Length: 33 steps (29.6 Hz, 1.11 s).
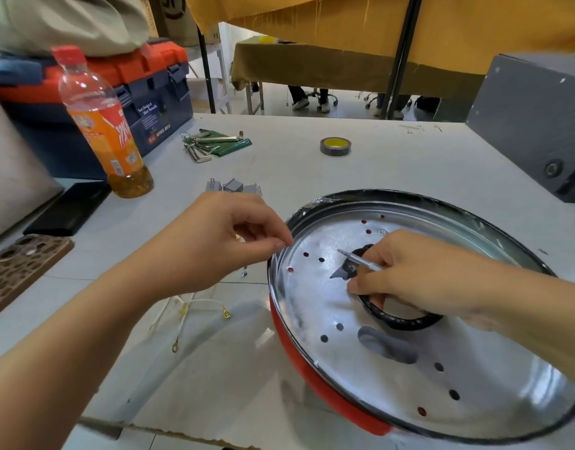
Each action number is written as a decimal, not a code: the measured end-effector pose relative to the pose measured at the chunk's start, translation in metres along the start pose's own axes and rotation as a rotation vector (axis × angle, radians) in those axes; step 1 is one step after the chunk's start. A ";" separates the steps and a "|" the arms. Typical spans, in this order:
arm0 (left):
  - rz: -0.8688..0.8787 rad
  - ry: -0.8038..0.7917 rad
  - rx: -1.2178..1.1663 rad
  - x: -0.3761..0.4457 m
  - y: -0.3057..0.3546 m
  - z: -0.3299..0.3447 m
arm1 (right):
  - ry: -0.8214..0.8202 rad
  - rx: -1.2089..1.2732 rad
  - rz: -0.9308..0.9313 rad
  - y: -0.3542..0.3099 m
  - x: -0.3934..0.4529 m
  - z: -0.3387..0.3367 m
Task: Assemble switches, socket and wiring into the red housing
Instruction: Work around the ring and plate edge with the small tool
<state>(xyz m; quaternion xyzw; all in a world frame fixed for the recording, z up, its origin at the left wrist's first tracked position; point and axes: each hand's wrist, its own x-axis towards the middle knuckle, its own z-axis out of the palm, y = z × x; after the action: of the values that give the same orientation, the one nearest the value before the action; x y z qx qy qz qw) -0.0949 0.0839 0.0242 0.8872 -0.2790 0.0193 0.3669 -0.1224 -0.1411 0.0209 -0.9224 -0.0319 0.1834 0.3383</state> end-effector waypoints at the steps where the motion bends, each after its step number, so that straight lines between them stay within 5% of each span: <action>1: 0.004 0.000 0.007 0.001 0.001 0.000 | -0.005 0.010 0.004 0.000 -0.001 0.000; 10: 0.046 -0.043 0.128 0.004 0.008 -0.001 | -0.002 0.037 0.009 0.002 -0.002 0.002; 20: 0.041 -0.347 0.471 0.031 0.025 0.000 | 0.008 0.060 -0.001 0.003 -0.002 0.003; 33: 0.015 -0.417 0.621 0.039 0.027 0.003 | 0.054 0.047 -0.018 0.005 -0.003 0.005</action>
<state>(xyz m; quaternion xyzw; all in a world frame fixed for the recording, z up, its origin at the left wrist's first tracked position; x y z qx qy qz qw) -0.0766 0.0471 0.0486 0.9390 -0.3352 -0.0753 0.0157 -0.1269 -0.1427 0.0149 -0.9184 -0.0269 0.1562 0.3624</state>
